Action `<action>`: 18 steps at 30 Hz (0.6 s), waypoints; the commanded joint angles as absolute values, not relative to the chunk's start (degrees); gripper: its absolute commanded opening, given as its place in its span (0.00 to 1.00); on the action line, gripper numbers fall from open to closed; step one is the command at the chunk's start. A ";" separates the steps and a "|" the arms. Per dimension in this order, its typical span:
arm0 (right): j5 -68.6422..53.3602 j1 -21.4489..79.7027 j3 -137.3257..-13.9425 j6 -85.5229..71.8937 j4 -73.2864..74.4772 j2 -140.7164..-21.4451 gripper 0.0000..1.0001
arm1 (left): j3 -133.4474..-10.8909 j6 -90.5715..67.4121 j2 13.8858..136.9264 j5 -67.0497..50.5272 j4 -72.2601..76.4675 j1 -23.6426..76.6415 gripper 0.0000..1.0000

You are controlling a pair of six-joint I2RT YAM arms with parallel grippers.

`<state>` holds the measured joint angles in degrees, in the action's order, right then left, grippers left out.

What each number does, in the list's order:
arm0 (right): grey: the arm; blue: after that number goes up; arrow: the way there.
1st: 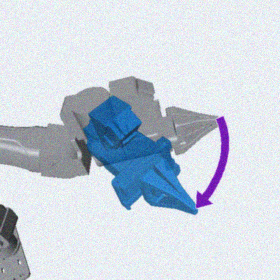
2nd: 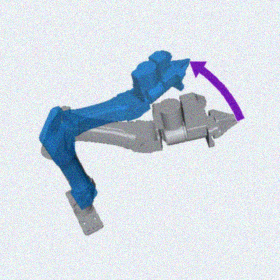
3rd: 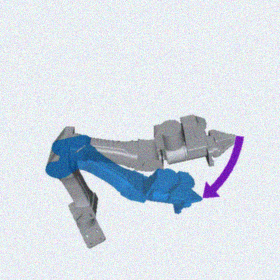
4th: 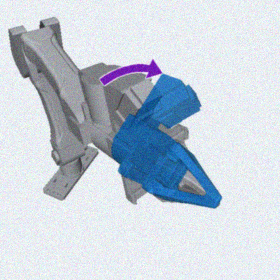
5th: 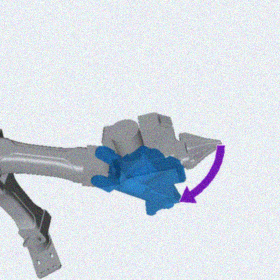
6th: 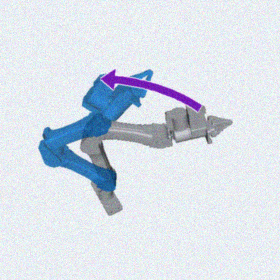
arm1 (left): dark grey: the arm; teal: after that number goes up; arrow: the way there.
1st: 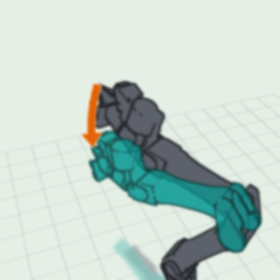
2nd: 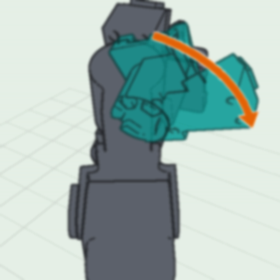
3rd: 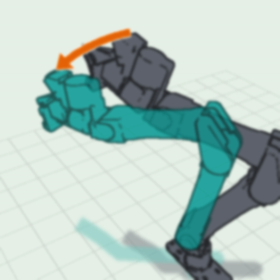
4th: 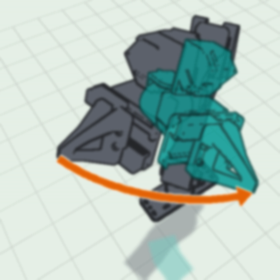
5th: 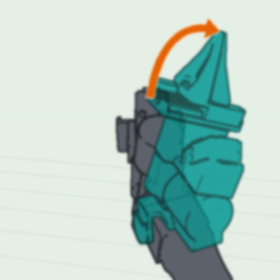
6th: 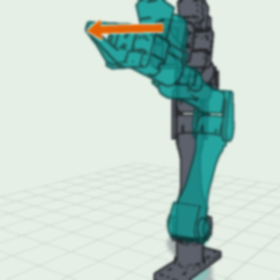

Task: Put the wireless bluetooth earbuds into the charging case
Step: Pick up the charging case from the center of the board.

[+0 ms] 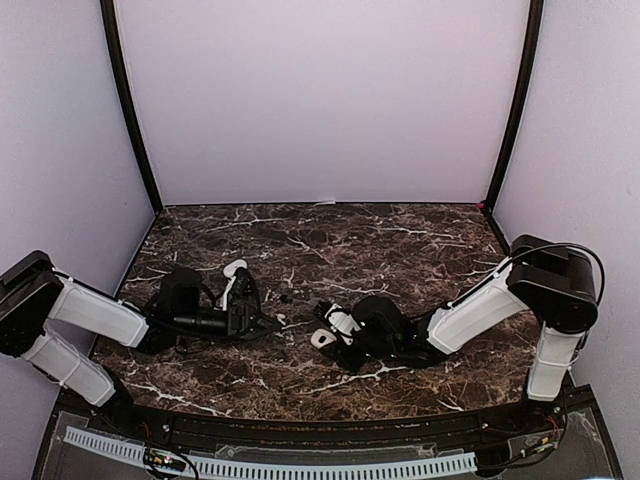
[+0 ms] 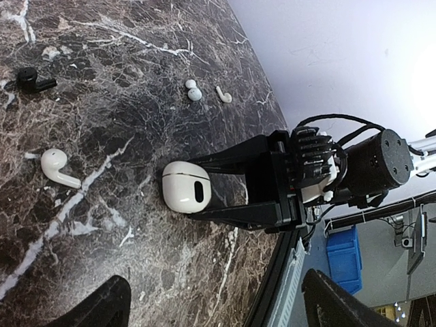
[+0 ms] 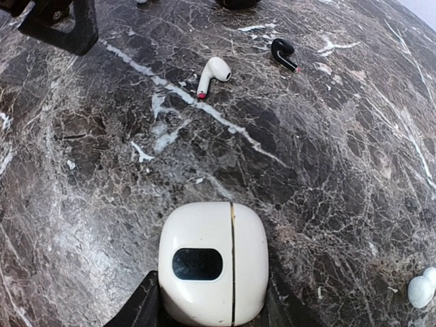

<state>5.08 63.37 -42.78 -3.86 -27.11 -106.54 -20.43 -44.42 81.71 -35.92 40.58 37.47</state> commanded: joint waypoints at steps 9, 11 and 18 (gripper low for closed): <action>6.51 66.58 -37.96 -0.35 -35.85 -100.54 0.37 | -23.75 -44.12 84.98 -42.22 41.46 39.20 0.90; 7.40 67.28 -37.04 0.16 -36.80 -99.11 0.37 | -24.58 -44.53 85.47 -42.07 42.01 40.35 0.90; 11.00 70.42 -35.68 3.42 -39.25 -94.70 0.36 | -26.02 -49.04 88.50 -41.09 49.52 44.06 0.87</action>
<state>7.86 68.34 -36.40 0.60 -34.46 -97.36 -24.62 -46.30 87.18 -40.49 43.51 42.50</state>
